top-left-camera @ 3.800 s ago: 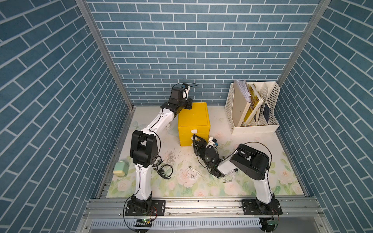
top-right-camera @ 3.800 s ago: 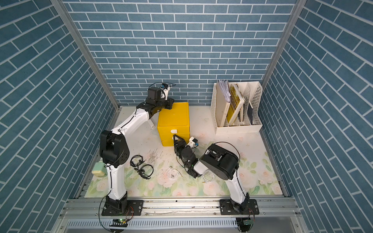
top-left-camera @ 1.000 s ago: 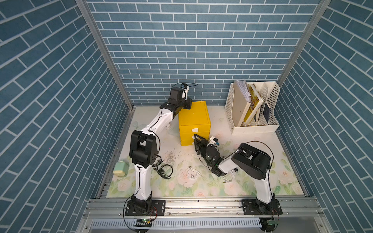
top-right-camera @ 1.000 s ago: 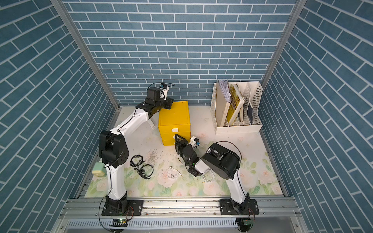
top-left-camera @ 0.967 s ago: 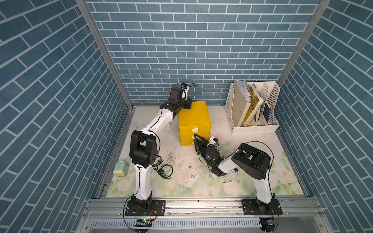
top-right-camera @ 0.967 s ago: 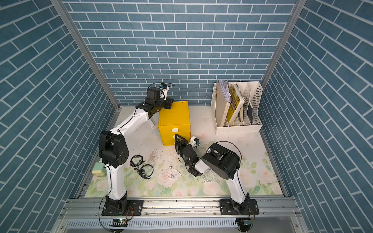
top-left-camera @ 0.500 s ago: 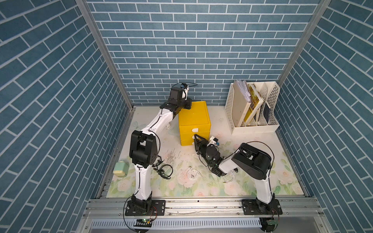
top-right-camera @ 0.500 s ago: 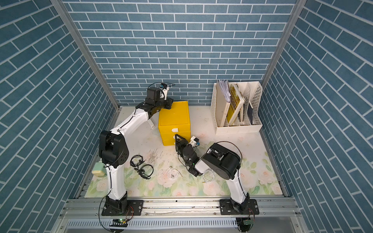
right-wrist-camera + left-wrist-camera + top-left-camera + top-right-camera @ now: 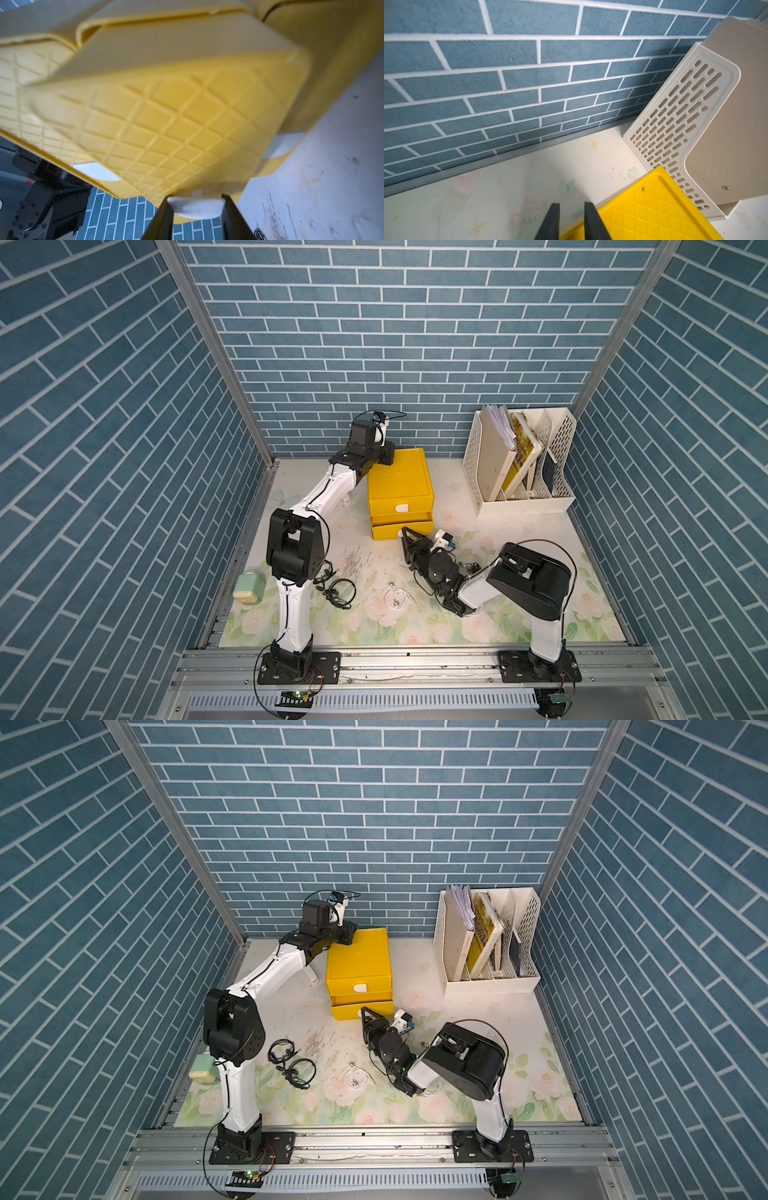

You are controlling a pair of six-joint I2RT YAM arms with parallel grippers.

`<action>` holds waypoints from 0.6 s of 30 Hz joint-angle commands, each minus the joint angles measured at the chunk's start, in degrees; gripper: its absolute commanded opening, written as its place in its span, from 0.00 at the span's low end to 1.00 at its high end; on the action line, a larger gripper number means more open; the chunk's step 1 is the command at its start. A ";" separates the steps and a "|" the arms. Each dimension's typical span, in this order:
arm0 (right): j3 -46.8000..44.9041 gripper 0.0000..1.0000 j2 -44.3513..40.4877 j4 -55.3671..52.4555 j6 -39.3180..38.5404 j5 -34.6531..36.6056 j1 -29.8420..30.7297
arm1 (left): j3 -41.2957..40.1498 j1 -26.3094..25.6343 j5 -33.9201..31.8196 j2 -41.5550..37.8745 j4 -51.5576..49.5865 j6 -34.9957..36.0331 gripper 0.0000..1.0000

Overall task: Place the wired earphones into the drawer by color
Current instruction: Open the drawer in the storage box.

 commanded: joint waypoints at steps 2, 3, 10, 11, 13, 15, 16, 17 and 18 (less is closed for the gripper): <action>-2.69 0.23 -2.99 -2.87 0.89 2.22 2.18 | -3.73 0.43 -0.52 2.26 -12.71 -0.37 0.26; -3.17 0.22 -3.43 -3.12 0.84 2.48 2.60 | -3.89 0.46 -0.73 2.13 -12.62 -0.51 0.26; -6.01 0.23 -6.49 -5.64 1.50 4.92 6.51 | -5.02 0.53 -0.74 1.49 -12.09 -0.82 0.27; -6.65 0.23 -6.63 -5.26 1.95 5.30 6.90 | -5.09 0.49 -0.82 1.38 -12.18 -0.82 0.27; -7.68 0.23 -6.97 -4.75 2.07 5.35 7.41 | -5.11 0.46 -0.89 1.30 -12.09 -0.77 0.27; -8.19 0.23 -7.78 -5.39 2.15 6.14 8.41 | -5.13 0.51 -0.94 1.30 -12.18 -0.73 0.27; -8.31 0.23 -8.13 -5.92 2.15 6.31 8.80 | -5.14 0.51 -1.00 1.30 -12.18 -0.73 0.27; -8.43 0.23 -8.34 -6.47 2.15 6.23 9.09 | -5.13 0.50 -1.00 1.27 -12.18 -0.73 0.27; -8.55 0.23 -8.43 -6.46 2.23 6.26 9.29 | -5.12 0.55 -0.92 1.27 -12.24 -0.73 0.27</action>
